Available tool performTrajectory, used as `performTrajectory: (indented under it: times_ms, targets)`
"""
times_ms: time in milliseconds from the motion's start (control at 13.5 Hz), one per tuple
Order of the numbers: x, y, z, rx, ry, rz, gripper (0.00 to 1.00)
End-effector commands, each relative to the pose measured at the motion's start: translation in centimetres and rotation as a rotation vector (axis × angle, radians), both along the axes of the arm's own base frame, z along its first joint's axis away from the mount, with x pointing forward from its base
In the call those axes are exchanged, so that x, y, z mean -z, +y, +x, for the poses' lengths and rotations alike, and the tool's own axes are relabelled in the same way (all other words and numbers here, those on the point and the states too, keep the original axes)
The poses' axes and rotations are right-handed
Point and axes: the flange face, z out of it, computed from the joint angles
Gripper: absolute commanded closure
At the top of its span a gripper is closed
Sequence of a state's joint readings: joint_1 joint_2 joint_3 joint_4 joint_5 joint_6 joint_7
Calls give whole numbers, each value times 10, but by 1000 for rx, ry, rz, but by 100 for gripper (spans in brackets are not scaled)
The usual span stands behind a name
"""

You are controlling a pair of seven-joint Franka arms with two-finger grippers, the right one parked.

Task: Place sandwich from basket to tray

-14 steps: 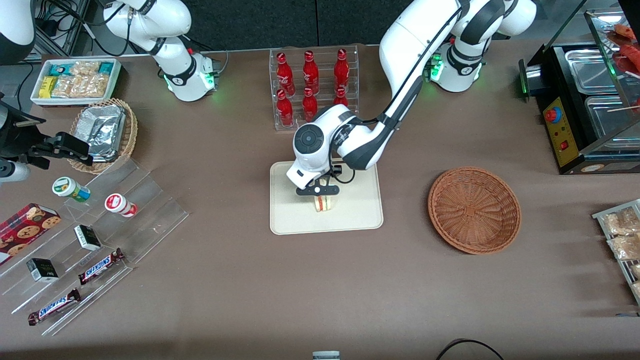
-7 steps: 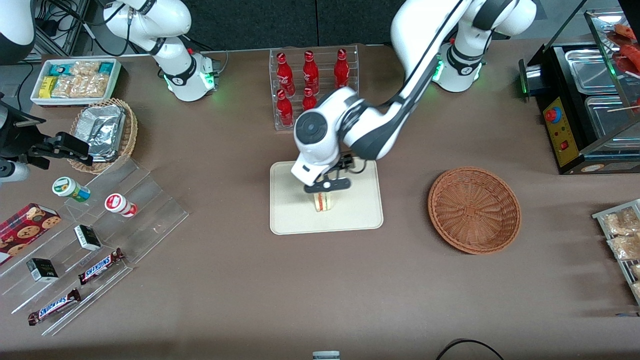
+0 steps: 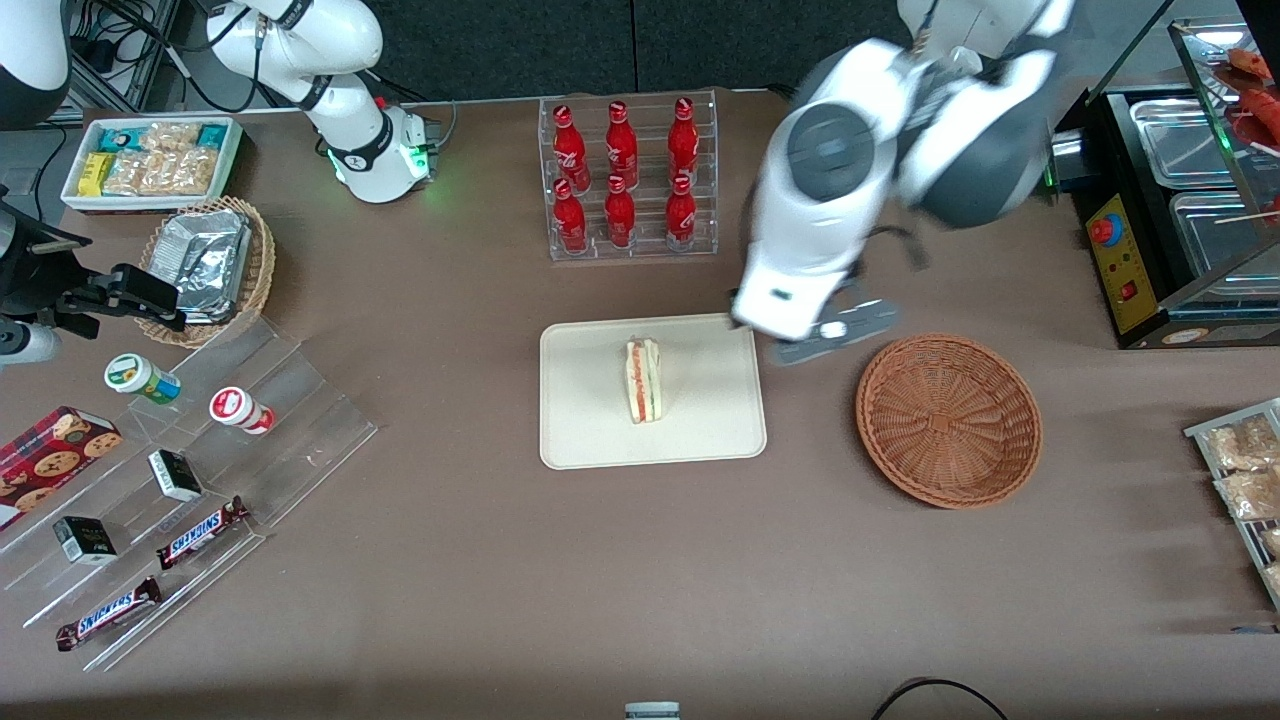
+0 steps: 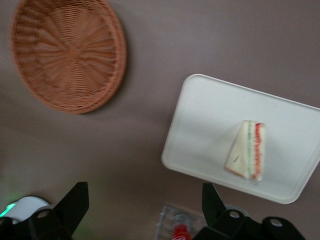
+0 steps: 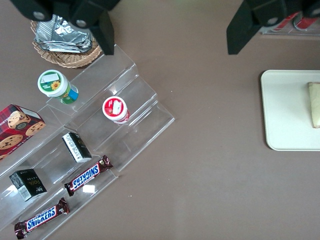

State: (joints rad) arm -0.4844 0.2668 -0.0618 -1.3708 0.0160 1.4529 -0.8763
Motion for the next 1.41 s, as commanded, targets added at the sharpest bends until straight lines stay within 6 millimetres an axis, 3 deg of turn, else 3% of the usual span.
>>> performTrajectory:
  times_ms: [0, 296, 519, 889, 1037, 1333]
  targets:
    - [-32, 59, -10, 9, 48, 6, 0]
    - [-64, 150, -8, 106, 103, -32, 0]
    - [-80, 205, -10, 184, 120, -76, 0]
    - [-92, 294, -22, 326, 140, -152, 0]
    - [-93, 308, -22, 371, 131, -164, 0]
    - [-93, 285, -13, 405, 129, -147, 0]
